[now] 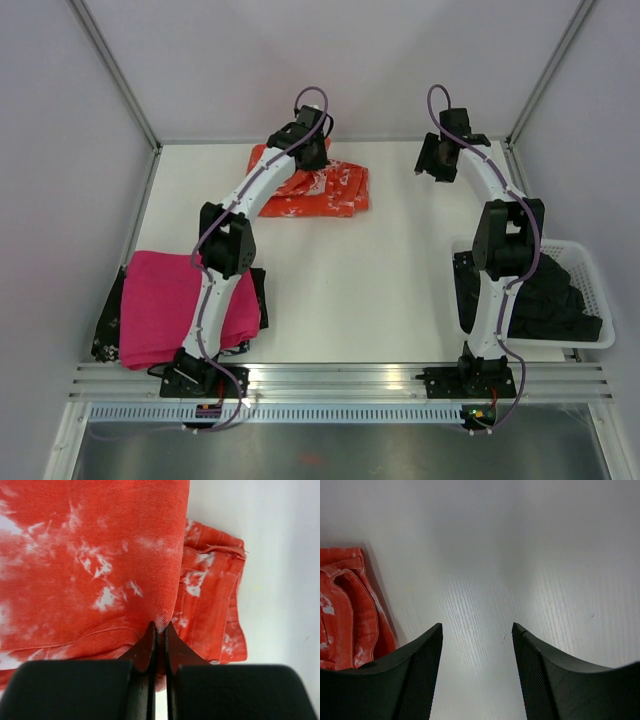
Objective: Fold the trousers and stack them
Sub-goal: Fold the trousers, then neatly place the folded trousers to the corner
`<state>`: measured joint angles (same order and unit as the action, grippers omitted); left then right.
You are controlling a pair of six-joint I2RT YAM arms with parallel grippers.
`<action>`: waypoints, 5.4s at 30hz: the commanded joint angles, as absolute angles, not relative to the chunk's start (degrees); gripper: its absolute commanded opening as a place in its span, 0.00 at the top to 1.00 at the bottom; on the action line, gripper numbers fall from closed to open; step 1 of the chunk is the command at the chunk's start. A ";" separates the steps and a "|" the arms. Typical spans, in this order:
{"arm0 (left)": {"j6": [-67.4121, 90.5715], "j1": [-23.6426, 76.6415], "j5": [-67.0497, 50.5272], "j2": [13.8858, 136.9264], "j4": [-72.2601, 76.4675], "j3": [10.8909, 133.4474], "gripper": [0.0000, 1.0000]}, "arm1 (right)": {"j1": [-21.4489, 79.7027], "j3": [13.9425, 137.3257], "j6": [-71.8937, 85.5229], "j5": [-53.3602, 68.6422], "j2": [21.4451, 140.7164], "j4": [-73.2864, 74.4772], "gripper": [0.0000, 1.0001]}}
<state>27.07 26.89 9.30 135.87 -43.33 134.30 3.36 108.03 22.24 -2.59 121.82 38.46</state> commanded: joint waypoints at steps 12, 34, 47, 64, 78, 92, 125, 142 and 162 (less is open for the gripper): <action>40.61 34.10 2.80 140.98 -33.04 139.48 0.98 | 3.34 104.77 21.88 0.69 120.06 35.16 0.35; 42.44 37.09 4.04 135.78 -27.08 133.59 0.98 | 10.02 91.41 30.67 14.59 126.47 12.22 0.80; 46.23 39.64 -3.50 139.83 -15.40 129.82 0.98 | 8.35 89.65 30.94 7.29 124.89 16.70 0.84; 38.77 38.68 -3.18 137.29 -25.62 133.37 0.00 | 4.04 104.23 25.84 11.25 121.91 26.44 0.37; 31.05 8.45 -8.34 121.80 -30.41 113.47 0.07 | 9.74 107.23 23.57 20.83 122.08 29.09 0.29; 19.69 5.19 -28.72 133.32 -28.39 114.26 0.06 | 9.14 95.97 12.73 11.69 128.06 32.70 0.81; 28.57 11.60 -27.08 139.94 -23.03 111.89 0.98 | 6.77 107.94 15.04 8.53 132.11 33.24 0.10; 29.45 13.36 -15.73 131.06 -26.81 106.88 0.98 | 6.94 102.04 21.97 22.32 133.96 27.96 1.00; 24.97 -7.80 -6.07 90.30 -59.84 100.38 0.98 | 23.01 100.45 35.76 31.02 110.04 19.51 1.00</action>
<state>27.38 0.64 -14.98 98.08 -52.16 101.67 21.78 100.95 31.24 28.47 114.02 21.74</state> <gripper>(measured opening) 0.188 0.061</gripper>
